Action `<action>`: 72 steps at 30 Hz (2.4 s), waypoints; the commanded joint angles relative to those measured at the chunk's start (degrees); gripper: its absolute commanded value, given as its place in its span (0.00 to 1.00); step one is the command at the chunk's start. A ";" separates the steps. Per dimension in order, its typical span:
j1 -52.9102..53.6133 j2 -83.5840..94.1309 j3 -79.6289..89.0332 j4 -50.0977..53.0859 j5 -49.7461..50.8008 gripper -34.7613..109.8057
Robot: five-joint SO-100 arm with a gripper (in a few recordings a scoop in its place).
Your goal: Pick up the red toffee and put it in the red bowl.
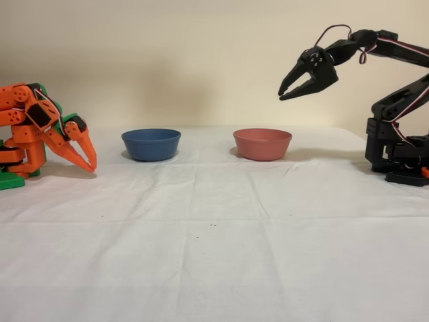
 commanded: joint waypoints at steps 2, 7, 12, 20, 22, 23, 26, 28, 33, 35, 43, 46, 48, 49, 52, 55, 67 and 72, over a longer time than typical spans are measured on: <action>-2.64 7.21 5.19 -2.72 2.37 0.24; -4.75 16.52 14.15 -5.36 4.13 0.24; -4.75 25.84 21.88 -6.59 5.10 0.24; -4.75 34.72 28.92 -7.03 5.10 0.24; -4.75 36.47 29.79 -6.06 4.31 0.24; -4.75 37.53 30.50 -5.54 3.87 0.24; -4.66 39.37 31.99 -4.83 3.78 0.24; -4.66 39.37 32.70 -4.83 4.39 0.24; -4.39 39.37 35.33 -5.36 5.01 0.24; -4.22 39.37 36.74 -6.06 4.66 0.24; -3.25 39.37 49.13 -14.24 1.23 0.24; -3.25 39.37 49.31 -13.18 0.97 0.24; -3.43 39.37 49.31 -12.39 0.97 0.24; -3.43 39.37 49.31 -11.51 0.97 0.24; -3.43 39.37 49.31 -7.82 0.35 0.24; -3.43 39.37 49.31 -3.96 0.62 0.24; -3.60 39.37 49.39 0.88 2.11 0.24; -3.60 39.37 49.39 0.88 2.29 0.25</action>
